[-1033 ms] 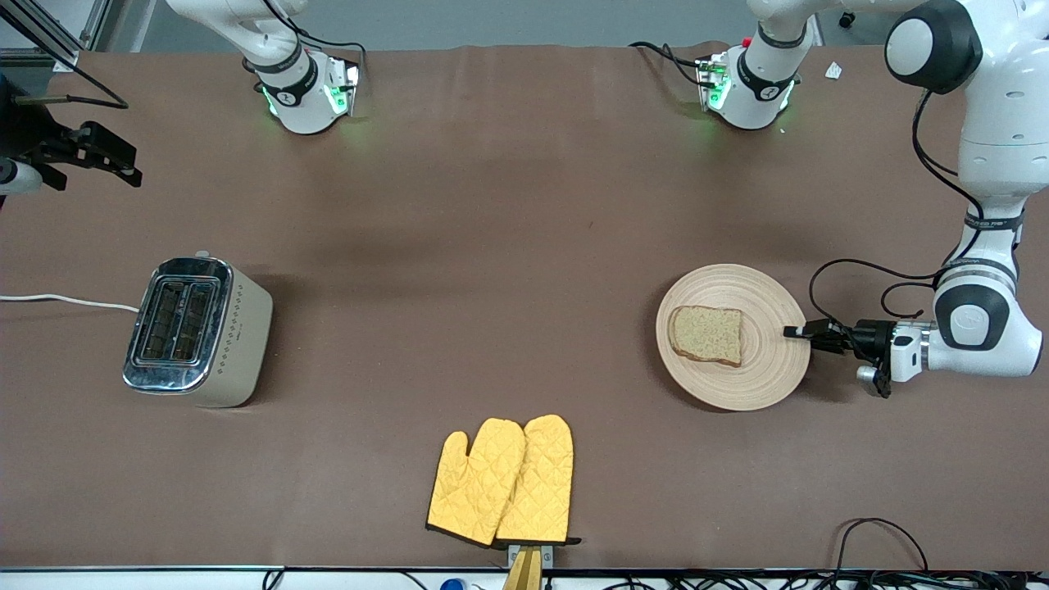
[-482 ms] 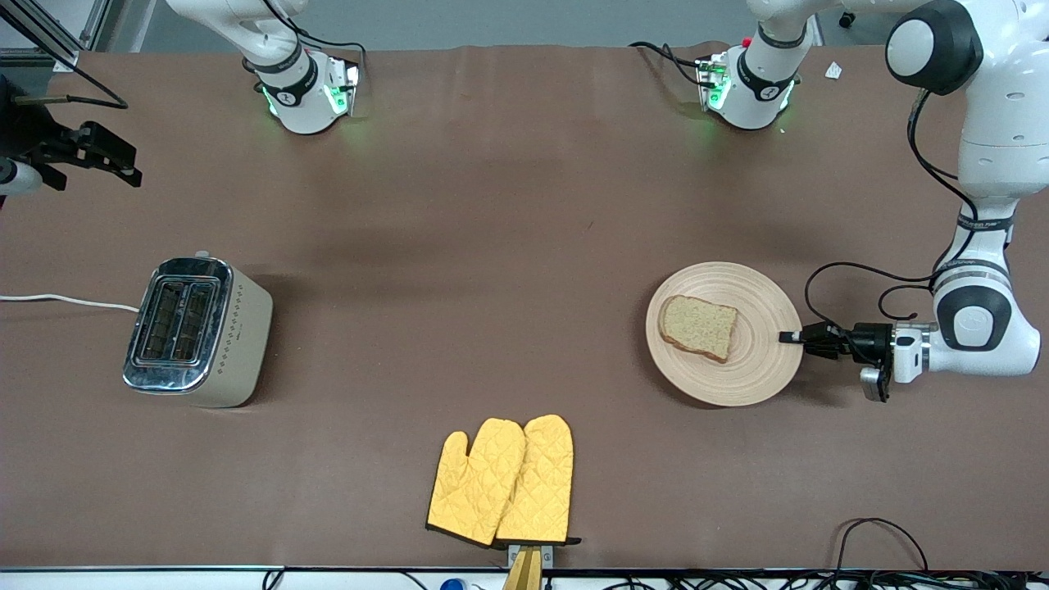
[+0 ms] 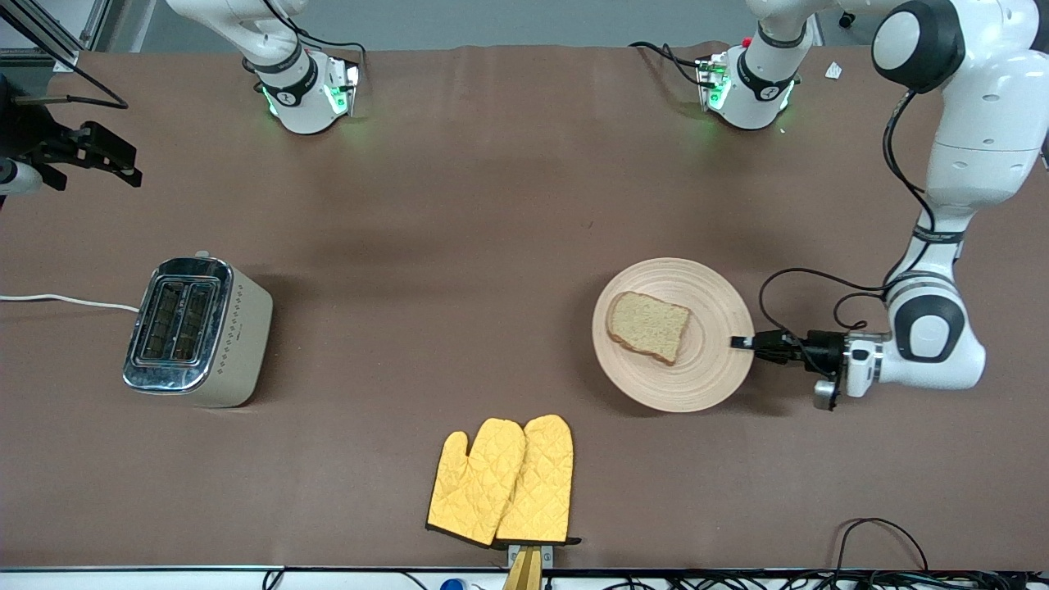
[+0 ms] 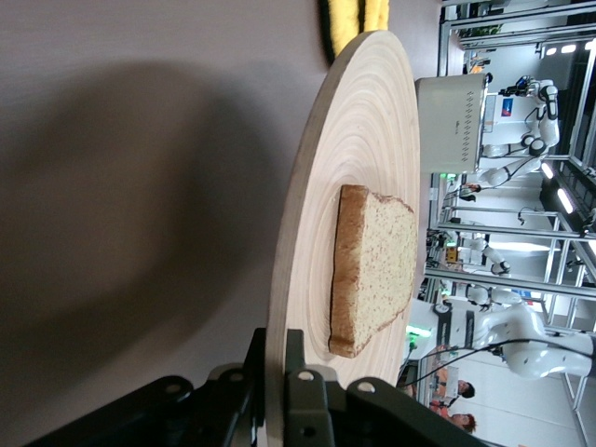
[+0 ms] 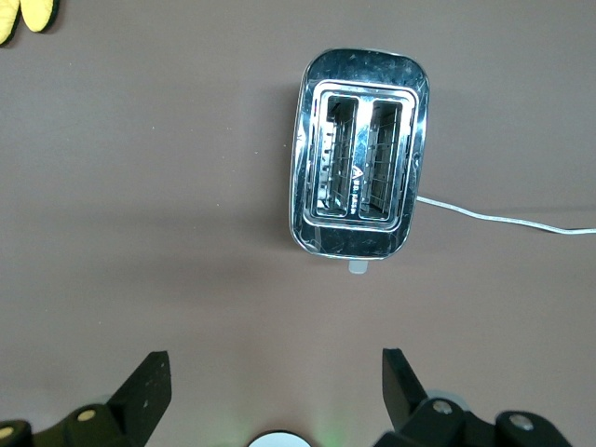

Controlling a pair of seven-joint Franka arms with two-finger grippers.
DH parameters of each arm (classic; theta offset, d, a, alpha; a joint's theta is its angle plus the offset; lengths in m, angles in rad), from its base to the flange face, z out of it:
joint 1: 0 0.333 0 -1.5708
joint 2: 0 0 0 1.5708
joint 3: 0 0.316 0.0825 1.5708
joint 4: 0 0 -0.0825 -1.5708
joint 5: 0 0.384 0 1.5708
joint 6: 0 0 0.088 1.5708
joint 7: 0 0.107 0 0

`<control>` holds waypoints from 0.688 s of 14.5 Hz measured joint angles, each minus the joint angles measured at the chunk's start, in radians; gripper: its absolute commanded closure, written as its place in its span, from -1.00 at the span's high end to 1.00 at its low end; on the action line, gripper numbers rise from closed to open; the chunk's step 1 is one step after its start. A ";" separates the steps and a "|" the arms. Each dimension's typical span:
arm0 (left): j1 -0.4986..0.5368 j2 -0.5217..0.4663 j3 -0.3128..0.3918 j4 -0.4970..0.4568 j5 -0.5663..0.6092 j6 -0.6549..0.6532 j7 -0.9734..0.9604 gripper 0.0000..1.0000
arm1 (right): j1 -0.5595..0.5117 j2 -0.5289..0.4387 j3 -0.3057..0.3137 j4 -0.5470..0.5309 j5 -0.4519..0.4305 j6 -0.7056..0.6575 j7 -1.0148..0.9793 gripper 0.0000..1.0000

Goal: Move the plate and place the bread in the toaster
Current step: 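Slide the plate with the left gripper toward the toaster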

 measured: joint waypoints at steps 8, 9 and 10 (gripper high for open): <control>-0.306 0.005 -0.004 0.000 -0.287 0.267 -0.093 -0.99 | 0.000 0.000 -0.001 0.000 0.000 0.000 0.000 1.00; -0.354 0.007 -0.005 0.000 -0.334 0.311 -0.094 -0.99 | 0.000 0.000 -0.002 0.000 0.000 0.000 0.000 1.00; -0.403 0.010 -0.005 0.000 -0.384 0.355 -0.094 -0.99 | 0.000 0.000 -0.002 -0.001 0.000 0.000 0.000 1.00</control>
